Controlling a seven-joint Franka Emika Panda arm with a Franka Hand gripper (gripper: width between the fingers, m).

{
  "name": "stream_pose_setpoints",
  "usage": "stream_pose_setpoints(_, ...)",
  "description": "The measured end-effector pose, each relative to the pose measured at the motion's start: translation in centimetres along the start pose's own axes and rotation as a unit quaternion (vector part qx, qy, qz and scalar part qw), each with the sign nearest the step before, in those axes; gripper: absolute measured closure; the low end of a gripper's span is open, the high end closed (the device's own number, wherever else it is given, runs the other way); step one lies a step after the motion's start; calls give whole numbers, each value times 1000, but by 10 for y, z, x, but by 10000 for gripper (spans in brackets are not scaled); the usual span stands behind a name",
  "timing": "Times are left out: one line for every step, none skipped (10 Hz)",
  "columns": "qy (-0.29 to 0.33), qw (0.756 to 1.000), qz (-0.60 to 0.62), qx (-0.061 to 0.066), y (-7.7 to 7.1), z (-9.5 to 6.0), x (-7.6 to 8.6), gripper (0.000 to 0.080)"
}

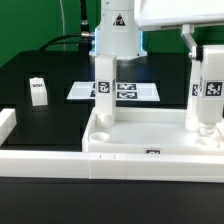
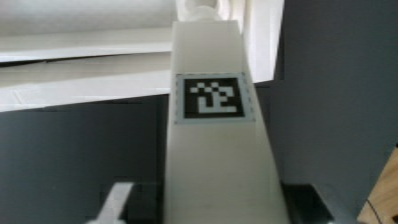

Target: Assemble desk

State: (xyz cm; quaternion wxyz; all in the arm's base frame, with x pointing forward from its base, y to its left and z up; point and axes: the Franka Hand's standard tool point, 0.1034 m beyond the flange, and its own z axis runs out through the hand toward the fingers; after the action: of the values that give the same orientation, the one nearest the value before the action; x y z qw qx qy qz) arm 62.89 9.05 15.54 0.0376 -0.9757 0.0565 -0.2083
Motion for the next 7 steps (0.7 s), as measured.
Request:
stream_pose_setpoints(14, 1000, -1, -1, 1, 3, -6, 509)
stream_pose_setpoints(10, 1000, -3, 0, -1, 4, -8, 509)
stream_pose_setpoints(11, 1000, -3, 0, -1, 3, -8, 509)
stream_pose_setpoints(16, 1000, -4, 0, 0, 3, -9, 509)
stream_pose_setpoints(30, 1000, -4, -1, 1, 4, -10, 509)
stream_pose_setpoints(27, 1000, -5, -1, 2, 5, -14, 509)
stream_pose_setpoints(27, 1000, -5, -1, 2, 5, -14, 509)
